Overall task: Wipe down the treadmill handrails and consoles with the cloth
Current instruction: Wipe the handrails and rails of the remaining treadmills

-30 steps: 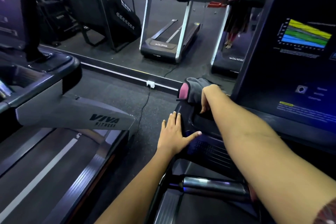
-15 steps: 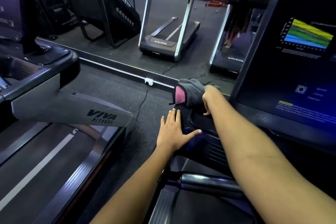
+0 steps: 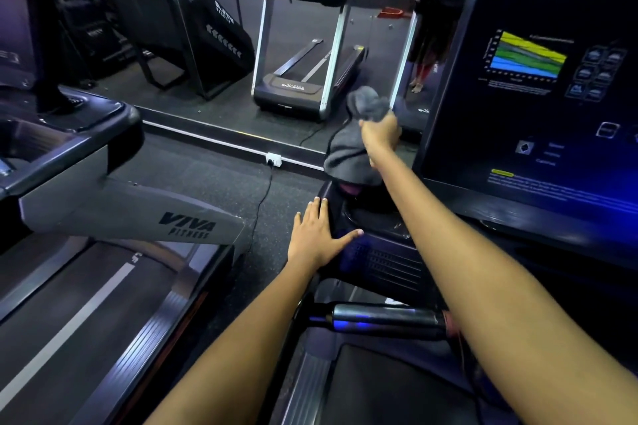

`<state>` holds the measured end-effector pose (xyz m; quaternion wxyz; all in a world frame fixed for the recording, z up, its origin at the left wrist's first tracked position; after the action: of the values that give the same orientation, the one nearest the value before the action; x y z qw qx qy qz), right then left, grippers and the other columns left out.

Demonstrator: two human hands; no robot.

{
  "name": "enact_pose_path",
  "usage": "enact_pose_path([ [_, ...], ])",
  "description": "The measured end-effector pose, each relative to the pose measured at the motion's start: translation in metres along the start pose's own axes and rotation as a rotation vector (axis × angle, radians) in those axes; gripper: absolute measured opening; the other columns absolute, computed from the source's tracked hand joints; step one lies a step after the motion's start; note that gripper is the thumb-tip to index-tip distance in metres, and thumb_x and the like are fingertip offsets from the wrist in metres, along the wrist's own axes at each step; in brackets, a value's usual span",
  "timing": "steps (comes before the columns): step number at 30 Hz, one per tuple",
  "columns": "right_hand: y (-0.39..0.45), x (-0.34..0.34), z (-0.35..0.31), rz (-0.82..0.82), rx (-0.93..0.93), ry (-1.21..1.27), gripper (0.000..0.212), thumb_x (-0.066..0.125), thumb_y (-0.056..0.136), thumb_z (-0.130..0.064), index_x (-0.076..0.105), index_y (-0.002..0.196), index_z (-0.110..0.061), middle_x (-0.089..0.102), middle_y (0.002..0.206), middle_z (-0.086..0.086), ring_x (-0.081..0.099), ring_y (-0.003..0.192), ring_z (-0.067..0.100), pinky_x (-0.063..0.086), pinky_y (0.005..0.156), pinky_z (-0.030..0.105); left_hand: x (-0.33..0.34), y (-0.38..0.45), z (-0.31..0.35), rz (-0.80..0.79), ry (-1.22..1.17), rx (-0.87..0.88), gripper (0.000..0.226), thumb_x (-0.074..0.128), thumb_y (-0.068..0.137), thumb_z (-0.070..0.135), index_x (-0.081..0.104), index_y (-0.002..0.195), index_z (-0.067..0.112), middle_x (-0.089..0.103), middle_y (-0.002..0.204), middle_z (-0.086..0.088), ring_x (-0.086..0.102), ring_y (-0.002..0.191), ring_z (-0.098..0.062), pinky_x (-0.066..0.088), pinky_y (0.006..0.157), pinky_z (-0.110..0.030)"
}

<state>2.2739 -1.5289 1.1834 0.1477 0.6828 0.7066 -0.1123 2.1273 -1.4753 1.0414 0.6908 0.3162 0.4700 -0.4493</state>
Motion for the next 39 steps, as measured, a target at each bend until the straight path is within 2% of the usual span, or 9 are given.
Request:
enact_pose_path([
  [4, -0.044, -0.023, -0.047, -0.058, -0.604, -0.411, 0.058, 0.049, 0.077, 0.005, 0.045, 0.133, -0.01, 0.051, 0.129, 0.01, 0.046, 0.118, 0.03, 0.041, 0.098, 0.041, -0.001, -0.001, 0.0, -0.022, 0.023, 0.008, 0.101, 0.036, 0.082, 0.075, 0.007, 0.151, 0.007, 0.007, 0.159, -0.01, 0.006, 0.146, -0.02, 0.007, 0.118, -0.041],
  [7, -0.083, -0.053, -0.064, -0.124, -0.767, -0.587, 0.061, 0.048, 0.076, 0.004, 0.043, 0.135, -0.012, 0.05, 0.127, 0.008, 0.045, 0.116, 0.031, 0.039, 0.099, 0.044, -0.003, -0.002, 0.0, -0.044, 0.014, 0.008, 0.096, 0.038, 0.085, 0.071, 0.005, 0.151, 0.008, 0.004, 0.159, -0.009, 0.003, 0.147, -0.019, 0.005, 0.119, -0.039],
  [13, -0.148, -0.127, -0.046, -0.275, -0.603, -0.688, 0.023, 0.051, 0.075, -0.003, 0.049, 0.095, -0.013, 0.055, 0.104, 0.011, 0.053, 0.101, 0.035, 0.046, 0.082, 0.044, -0.003, -0.001, -0.001, -0.041, 0.024, 0.006, 0.09, 0.039, 0.09, 0.063, 0.005, 0.15, 0.007, 0.004, 0.159, -0.01, 0.004, 0.147, -0.02, 0.006, 0.119, -0.039],
  [17, -0.191, -0.137, -0.002, -0.435, -0.396, -0.982, 0.031, 0.05, 0.079, -0.007, 0.048, 0.109, -0.016, 0.053, 0.116, 0.007, 0.05, 0.112, 0.031, 0.044, 0.088, 0.042, -0.005, -0.002, 0.001, -0.039, 0.008, 0.021, 0.084, 0.043, 0.092, 0.054, 0.006, 0.15, 0.005, 0.005, 0.159, -0.012, 0.005, 0.146, -0.022, 0.007, 0.118, -0.04],
  [23, -0.233, -0.103, 0.048, -0.692, -0.315, -1.211, 0.04, 0.05, 0.085, -0.011, 0.044, 0.124, -0.02, 0.048, 0.126, 0.003, 0.042, 0.12, 0.028, 0.035, 0.096, 0.045, -0.004, -0.005, 0.0, -0.007, 0.007, 0.026, 0.085, 0.041, 0.091, 0.059, 0.01, 0.15, 0.005, 0.009, 0.158, -0.012, 0.007, 0.146, -0.022, 0.008, 0.118, -0.039],
  [29, -0.261, -0.108, 0.027, -0.758, -0.386, -1.247, 0.042, 0.048, 0.088, -0.011, 0.046, 0.128, -0.025, 0.049, 0.123, 0.001, 0.042, 0.12, 0.027, 0.033, 0.097, 0.046, -0.007, -0.007, 0.001, 0.007, -0.013, 0.031, 0.084, 0.043, 0.091, 0.058, 0.014, 0.149, 0.004, 0.012, 0.158, -0.013, 0.01, 0.146, -0.023, 0.01, 0.118, -0.039],
  [33, -0.268, -0.112, 0.022, -0.668, -0.408, -1.204, 0.037, 0.049, 0.087, -0.011, 0.047, 0.121, -0.024, 0.049, 0.119, 0.0, 0.042, 0.117, 0.027, 0.035, 0.095, 0.047, -0.008, -0.008, 0.001, 0.003, -0.029, 0.032, 0.084, 0.043, 0.091, 0.058, 0.015, 0.149, 0.004, 0.013, 0.157, -0.014, 0.01, 0.145, -0.023, 0.012, 0.118, -0.04],
  [36, -0.258, -0.087, 0.055, -0.536, -0.397, -1.177, 0.047, 0.052, 0.086, -0.014, 0.041, 0.13, -0.024, 0.046, 0.129, 0.001, 0.039, 0.121, 0.028, 0.032, 0.098, 0.049, -0.007, -0.007, 0.0, 0.004, -0.051, 0.029, 0.084, 0.045, 0.09, 0.057, 0.016, 0.149, 0.004, 0.013, 0.157, -0.014, 0.012, 0.145, -0.024, 0.012, 0.117, -0.04],
  [39, -0.257, -0.064, 0.106, -0.551, -0.321, -1.124, 0.064, 0.057, 0.079, -0.026, 0.033, 0.138, -0.024, 0.038, 0.141, -0.001, 0.028, 0.132, 0.027, 0.021, 0.108, 0.056, -0.007, -0.007, 0.0, 0.003, -0.057, 0.03, 0.084, 0.045, 0.091, 0.057, 0.016, 0.149, 0.004, 0.014, 0.157, -0.014, 0.012, 0.145, -0.024, 0.012, 0.117, -0.04],
])
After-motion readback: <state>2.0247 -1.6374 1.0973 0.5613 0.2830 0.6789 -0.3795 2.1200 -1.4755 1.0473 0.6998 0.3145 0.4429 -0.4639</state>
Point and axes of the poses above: each hand's wrist, its own y-axis towards the middle knuckle, its own x-axis out of the palm, z = x × y, the point moved 3 cm from there along y, towards the middle knuckle
